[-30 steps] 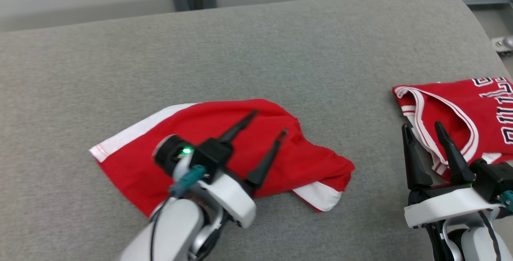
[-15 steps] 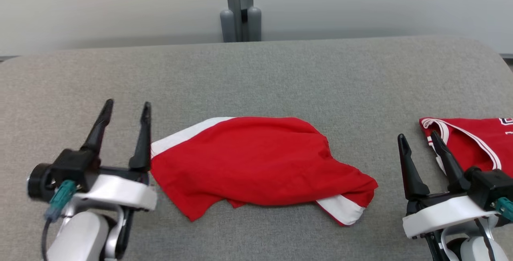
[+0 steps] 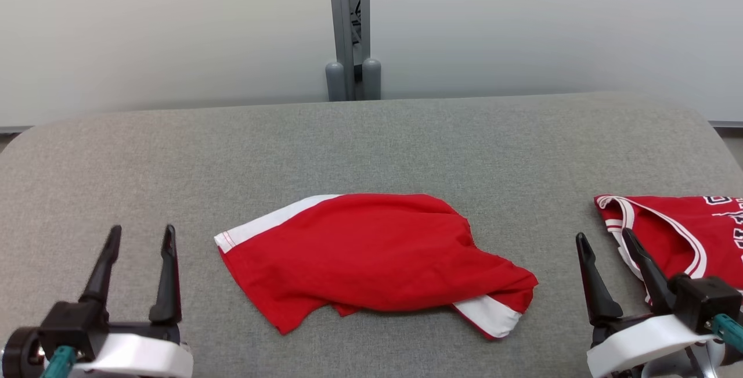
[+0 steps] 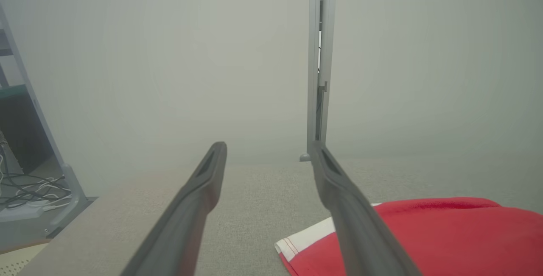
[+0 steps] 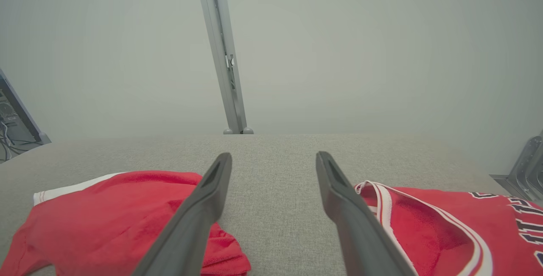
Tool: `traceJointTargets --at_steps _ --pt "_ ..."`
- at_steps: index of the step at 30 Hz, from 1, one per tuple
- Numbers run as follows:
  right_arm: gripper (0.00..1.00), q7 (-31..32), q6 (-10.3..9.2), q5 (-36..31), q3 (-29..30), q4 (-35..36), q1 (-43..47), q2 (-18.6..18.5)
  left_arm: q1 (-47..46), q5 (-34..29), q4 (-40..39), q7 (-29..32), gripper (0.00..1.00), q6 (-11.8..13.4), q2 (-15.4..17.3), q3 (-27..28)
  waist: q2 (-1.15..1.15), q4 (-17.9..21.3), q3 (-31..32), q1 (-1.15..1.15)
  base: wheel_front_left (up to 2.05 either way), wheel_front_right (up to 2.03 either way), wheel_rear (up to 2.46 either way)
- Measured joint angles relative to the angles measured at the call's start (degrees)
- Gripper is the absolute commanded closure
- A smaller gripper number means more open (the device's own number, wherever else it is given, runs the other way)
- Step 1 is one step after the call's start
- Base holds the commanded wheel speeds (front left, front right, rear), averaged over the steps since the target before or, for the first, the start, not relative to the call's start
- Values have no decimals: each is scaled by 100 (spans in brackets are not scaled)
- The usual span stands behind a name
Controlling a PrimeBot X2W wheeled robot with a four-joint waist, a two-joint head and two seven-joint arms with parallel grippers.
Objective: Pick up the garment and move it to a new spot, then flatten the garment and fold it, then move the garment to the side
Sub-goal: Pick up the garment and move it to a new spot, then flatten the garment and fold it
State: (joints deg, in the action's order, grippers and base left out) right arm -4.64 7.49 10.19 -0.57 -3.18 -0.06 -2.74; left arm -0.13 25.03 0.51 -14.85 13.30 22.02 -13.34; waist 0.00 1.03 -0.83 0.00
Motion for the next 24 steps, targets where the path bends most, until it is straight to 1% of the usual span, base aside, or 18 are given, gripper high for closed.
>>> traceJointTargets --at_steps 3,8,19,21,24 --pt "0 18 1 -9 24 69 109 0 235 -88 -62 -4 0 -11 -57 -18 0 37 79 0 0 0 0" --pt "0 63 0 -8 80 194 222 -2 460 -166 -192 -4 0 69 -86 -49 0 92 132 0 0 0 0" --pt "0 110 0 2 178 319 293 -1 459 -192 -232 73 0 87 -42 -135 0 58 115 0 0 0 0" --pt "0 111 0 8 182 324 293 -1 441 -198 -238 108 0 79 -3 -154 0 52 109 0 0 0 0" --pt "0 111 0 12 185 334 293 -1 373 -227 -257 280 0 -42 49 -320 0 41 101 0 0 0 0"
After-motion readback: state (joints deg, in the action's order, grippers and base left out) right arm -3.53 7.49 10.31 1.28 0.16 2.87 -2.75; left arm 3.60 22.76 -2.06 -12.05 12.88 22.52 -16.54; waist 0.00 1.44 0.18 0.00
